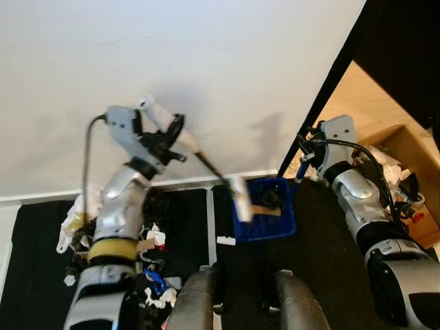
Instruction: Sweep floor
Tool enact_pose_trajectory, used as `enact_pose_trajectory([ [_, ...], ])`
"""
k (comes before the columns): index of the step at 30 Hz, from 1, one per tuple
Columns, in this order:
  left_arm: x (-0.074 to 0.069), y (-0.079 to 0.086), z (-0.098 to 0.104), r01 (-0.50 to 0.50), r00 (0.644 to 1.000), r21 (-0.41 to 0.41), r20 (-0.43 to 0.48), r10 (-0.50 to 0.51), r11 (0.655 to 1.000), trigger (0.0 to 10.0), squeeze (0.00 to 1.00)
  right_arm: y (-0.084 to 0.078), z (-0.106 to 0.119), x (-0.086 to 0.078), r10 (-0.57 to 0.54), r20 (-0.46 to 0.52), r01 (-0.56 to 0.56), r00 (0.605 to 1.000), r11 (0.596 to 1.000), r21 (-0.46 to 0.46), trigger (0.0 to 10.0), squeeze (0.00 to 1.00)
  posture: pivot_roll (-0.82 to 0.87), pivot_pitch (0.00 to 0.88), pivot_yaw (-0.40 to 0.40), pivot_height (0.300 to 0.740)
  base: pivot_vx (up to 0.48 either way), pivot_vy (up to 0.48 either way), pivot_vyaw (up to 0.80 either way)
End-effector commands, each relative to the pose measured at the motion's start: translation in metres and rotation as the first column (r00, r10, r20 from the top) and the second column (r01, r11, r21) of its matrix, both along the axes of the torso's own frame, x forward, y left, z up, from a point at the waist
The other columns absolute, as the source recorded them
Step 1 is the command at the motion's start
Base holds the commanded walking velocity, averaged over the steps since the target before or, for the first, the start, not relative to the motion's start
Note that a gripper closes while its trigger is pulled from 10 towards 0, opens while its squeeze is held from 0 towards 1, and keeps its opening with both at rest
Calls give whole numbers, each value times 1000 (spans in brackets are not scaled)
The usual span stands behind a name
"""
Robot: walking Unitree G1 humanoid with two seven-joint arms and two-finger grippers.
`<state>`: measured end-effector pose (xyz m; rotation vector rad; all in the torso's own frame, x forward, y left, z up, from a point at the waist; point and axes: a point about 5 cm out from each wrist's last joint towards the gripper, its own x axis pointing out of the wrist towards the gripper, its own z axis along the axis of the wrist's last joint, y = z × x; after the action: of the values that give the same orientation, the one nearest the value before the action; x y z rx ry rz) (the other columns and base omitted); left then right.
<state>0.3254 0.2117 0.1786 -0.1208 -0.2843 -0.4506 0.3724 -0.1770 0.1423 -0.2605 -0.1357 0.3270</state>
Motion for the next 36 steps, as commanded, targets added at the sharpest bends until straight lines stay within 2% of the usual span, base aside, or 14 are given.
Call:
enact_pose_trajectory([
  [1,-9,10,2,-24,1000,9,-5,24,1000,10000,0,4,-20,-8,49,-86,-51,995,998,-23,10000,0,179,353,57,740,0,0,0],
  [2,-9,10,2,-24,1000,9,-5,24,1000,10000,0,4,-20,-8,49,-86,-51,995,998,-23,10000,0,179,353,57,740,0,0,0],
  [6,-28,22,-11,-82,995,22,-56,83,996,10000,0,-8,-14,-9,90,-82,-91,993,996,-7,10000,0,178,342,45,740,0,0,0],
  [9,-31,22,-19,-92,992,28,-83,94,995,10000,0,-14,-13,-11,98,-77,-98,992,995,-1,10000,0,171,340,44,740,0,0,0],
  [12,-32,18,-24,-82,991,38,-107,85,996,10000,0,-19,-13,-14,106,-70,-106,992,994,-1,10000,0,162,337,46,740,0,0,0],
  [22,-34,17,-24,-79,988,43,-126,84,996,10000,0,-32,-19,-27,125,-77,-127,989,992,-19,10000,0,151,341,50,740,0,0,0],
  [31,-33,14,-25,-75,988,46,-131,80,996,10000,0,-46,-8,-30,89,-50,-86,995,994,64,10000,0,145,338,47,740,0,0,0],
  [36,-32,11,-26,-71,988,46,-132,77,996,10000,0,-54,5,-29,34,-3,-34,999,991,131,10000,0,140,333,51,740,0,0,0],
])
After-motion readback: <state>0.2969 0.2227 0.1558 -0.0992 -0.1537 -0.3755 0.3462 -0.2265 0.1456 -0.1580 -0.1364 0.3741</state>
